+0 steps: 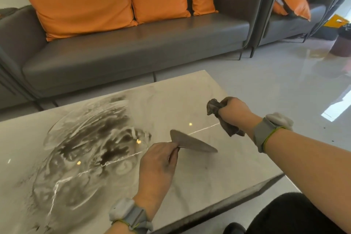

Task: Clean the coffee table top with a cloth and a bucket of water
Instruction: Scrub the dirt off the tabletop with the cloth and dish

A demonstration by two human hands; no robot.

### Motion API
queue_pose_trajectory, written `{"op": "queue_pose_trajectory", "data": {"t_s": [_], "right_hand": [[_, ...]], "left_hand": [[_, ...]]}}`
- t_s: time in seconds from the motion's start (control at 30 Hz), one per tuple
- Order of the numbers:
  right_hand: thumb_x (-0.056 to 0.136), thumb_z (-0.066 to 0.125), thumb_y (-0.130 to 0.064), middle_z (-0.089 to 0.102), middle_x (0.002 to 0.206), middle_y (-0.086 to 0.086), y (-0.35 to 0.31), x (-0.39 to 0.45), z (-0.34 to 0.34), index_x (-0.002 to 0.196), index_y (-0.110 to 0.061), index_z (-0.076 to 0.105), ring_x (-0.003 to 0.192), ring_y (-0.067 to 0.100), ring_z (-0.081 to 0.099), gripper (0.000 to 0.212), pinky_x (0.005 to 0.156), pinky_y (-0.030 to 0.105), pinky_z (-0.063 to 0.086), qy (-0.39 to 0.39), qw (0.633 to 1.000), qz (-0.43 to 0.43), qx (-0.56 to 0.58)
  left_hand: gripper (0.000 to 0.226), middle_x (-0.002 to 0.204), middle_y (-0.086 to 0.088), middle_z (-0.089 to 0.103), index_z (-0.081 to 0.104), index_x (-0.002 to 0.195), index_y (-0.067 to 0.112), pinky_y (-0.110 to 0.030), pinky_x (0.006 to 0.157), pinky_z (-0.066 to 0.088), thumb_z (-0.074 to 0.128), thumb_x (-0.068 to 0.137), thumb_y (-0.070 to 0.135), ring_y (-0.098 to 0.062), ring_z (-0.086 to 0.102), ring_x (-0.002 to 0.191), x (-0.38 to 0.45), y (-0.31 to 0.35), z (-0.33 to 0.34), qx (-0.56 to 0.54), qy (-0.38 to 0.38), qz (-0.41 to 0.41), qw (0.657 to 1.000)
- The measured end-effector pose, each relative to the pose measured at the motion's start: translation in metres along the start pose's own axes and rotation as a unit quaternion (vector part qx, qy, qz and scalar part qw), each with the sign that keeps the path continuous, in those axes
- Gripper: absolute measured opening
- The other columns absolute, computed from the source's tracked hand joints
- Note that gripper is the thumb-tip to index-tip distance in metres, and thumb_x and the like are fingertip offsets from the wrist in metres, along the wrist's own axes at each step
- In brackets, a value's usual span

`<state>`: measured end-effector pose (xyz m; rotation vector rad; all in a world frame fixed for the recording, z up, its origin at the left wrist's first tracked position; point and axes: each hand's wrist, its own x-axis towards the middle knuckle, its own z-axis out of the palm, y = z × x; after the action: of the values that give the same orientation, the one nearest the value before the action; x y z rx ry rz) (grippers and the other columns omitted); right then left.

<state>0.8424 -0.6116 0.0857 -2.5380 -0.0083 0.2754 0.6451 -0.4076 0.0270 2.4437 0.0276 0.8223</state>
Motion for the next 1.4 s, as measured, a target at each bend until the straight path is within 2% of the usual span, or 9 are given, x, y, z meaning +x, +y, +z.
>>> {"op": "queue_pose_trajectory", "data": {"t_s": [0.13,0.23,0.37,0.5,0.77,1.07,1.23,1.33,1.4], "right_hand": [[0.090,0.057,-0.024,0.066,0.095,0.007,0.013,0.041,0.007,0.115,-0.016,0.061,0.085,0.026,0.062,0.027,0.070,0.031,0.050,0.014,0.998,-0.008,-0.054],[0.090,0.056,-0.030,0.066,0.095,0.002,0.021,0.071,0.017,0.114,-0.022,0.060,0.085,0.025,0.063,0.026,0.077,0.035,0.055,0.042,0.992,-0.019,-0.117],[0.090,0.051,-0.030,0.063,0.103,0.002,0.018,0.111,0.032,0.117,-0.025,0.057,0.092,0.027,0.062,0.028,0.085,0.038,0.053,0.062,0.986,-0.058,-0.141],[0.091,0.049,-0.027,0.059,0.104,0.002,0.014,0.145,0.045,0.119,-0.025,0.055,0.094,0.026,0.060,0.029,0.085,0.037,0.051,0.053,0.989,-0.065,-0.121],[0.089,0.044,-0.033,0.059,0.098,-0.006,0.029,0.163,0.056,0.110,-0.032,0.054,0.092,0.021,0.059,0.023,0.087,0.035,0.048,0.049,0.992,-0.069,-0.097],[0.089,0.042,-0.033,0.059,0.104,-0.004,0.023,0.170,0.068,0.109,-0.026,0.051,0.096,0.022,0.060,0.023,0.079,0.035,0.038,0.125,0.959,-0.113,-0.229],[0.066,0.067,-0.027,0.060,0.073,0.001,0.027,0.173,0.082,0.083,-0.020,0.060,0.064,0.027,0.060,0.019,0.061,0.035,0.035,0.155,0.945,-0.108,-0.266],[0.071,0.064,-0.025,0.061,0.079,0.001,0.026,0.172,0.084,0.088,-0.021,0.059,0.071,0.027,0.061,0.018,0.064,0.036,0.030,0.160,0.941,-0.101,-0.281],[0.063,0.072,-0.023,0.059,0.073,0.003,0.025,0.171,0.084,0.082,-0.018,0.059,0.064,0.028,0.060,0.023,0.061,0.035,0.033,0.170,0.939,-0.096,-0.283]], "left_hand": [[0.013,0.085,0.009,0.074,0.078,0.097,0.019,-0.022,0.076,0.048,0.069,0.087,0.019,-0.011,0.066,0.079,0.062,-0.021,0.033,0.015,0.052,-0.025,0.998],[0.014,0.085,0.010,0.074,0.078,0.097,0.022,-0.016,0.075,0.043,0.075,0.086,0.014,-0.011,0.066,0.080,0.113,-0.037,0.060,0.021,0.063,-0.051,0.996],[0.015,0.090,0.009,0.076,0.078,0.098,0.024,-0.010,0.075,0.035,0.073,0.086,0.016,-0.012,0.067,0.082,0.191,-0.053,0.103,0.022,0.082,-0.058,0.995],[0.016,0.090,0.006,0.076,0.078,0.101,0.024,-0.026,0.077,0.048,0.066,0.090,0.022,-0.016,0.068,0.083,0.261,-0.051,0.144,0.022,0.069,-0.039,0.997],[0.021,0.087,0.008,0.074,0.075,0.104,0.025,-0.030,0.073,0.050,0.056,0.095,0.028,-0.016,0.064,0.083,0.348,-0.055,0.191,0.074,0.075,0.014,0.994],[0.015,0.085,0.009,0.071,0.073,0.097,0.027,-0.030,0.064,0.051,0.060,0.092,0.029,-0.017,0.061,0.082,0.311,-0.076,0.230,0.110,0.015,0.023,0.994],[0.013,0.088,0.012,0.068,0.071,0.097,0.029,-0.026,0.066,0.047,0.059,0.092,0.033,-0.014,0.058,0.084,0.285,-0.094,0.230,0.142,-0.025,0.011,0.990],[0.012,0.087,0.011,0.062,0.065,0.096,0.028,-0.027,0.065,0.046,0.055,0.094,0.035,-0.014,0.052,0.083,0.275,-0.101,0.224,0.158,-0.055,0.001,0.986],[0.013,0.084,0.010,0.059,0.061,0.092,0.029,-0.031,0.065,0.046,0.051,0.093,0.037,-0.015,0.049,0.080,0.269,-0.105,0.218,0.181,-0.078,0.006,0.980]]}}
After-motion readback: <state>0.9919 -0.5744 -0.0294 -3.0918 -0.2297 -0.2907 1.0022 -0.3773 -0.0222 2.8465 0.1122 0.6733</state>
